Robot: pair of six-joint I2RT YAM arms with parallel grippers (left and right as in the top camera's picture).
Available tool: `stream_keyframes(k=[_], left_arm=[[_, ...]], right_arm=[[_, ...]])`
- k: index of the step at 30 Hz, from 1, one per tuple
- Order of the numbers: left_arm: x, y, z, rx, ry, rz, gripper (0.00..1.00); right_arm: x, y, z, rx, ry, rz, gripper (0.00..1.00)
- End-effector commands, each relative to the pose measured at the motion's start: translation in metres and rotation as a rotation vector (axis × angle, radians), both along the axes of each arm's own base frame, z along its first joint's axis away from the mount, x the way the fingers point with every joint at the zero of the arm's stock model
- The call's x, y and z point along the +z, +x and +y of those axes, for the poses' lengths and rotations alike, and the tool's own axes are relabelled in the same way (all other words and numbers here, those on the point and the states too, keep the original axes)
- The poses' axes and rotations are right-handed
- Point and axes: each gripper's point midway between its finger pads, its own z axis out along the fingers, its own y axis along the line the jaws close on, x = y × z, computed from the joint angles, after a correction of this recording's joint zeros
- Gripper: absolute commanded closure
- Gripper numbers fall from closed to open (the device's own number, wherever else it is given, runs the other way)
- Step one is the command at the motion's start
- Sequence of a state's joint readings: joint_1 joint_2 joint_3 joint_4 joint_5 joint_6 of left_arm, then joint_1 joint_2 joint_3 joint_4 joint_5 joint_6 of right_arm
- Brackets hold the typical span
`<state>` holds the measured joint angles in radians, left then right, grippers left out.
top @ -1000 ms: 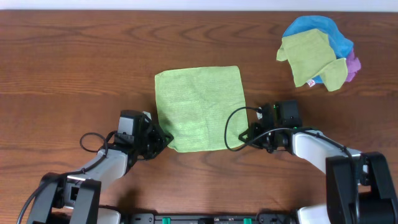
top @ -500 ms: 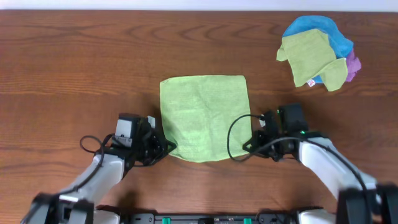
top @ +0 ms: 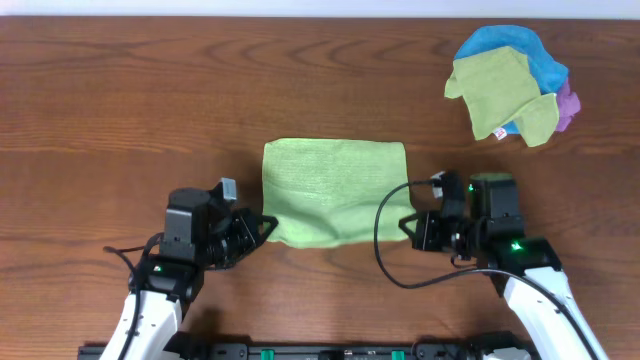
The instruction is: Fold the cloth
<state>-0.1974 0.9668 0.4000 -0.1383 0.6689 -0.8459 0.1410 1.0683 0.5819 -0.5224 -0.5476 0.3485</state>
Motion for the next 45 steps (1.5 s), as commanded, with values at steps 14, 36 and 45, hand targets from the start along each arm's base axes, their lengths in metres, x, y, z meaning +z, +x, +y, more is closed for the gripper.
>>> stream_keyframes(k=[14, 36, 45], left_arm=[[-0.013, 0.093, 0.022, 0.278, 0.049, -0.128, 0.94], [-0.034, 0.192, 0.007, 0.232, 0.146, -0.143, 0.95], [-0.059, 0.188, 0.009, 0.222, 0.177, -0.092, 0.94]], right_arm=[[-0.027, 0.079, 0.010, -0.048, -0.027, -0.163, 0.99], [-0.044, 0.138, -0.002, -0.161, -0.119, -0.272, 0.99], [-0.060, 0.147, 0.000, -0.153, -0.133, -0.241, 0.99]])
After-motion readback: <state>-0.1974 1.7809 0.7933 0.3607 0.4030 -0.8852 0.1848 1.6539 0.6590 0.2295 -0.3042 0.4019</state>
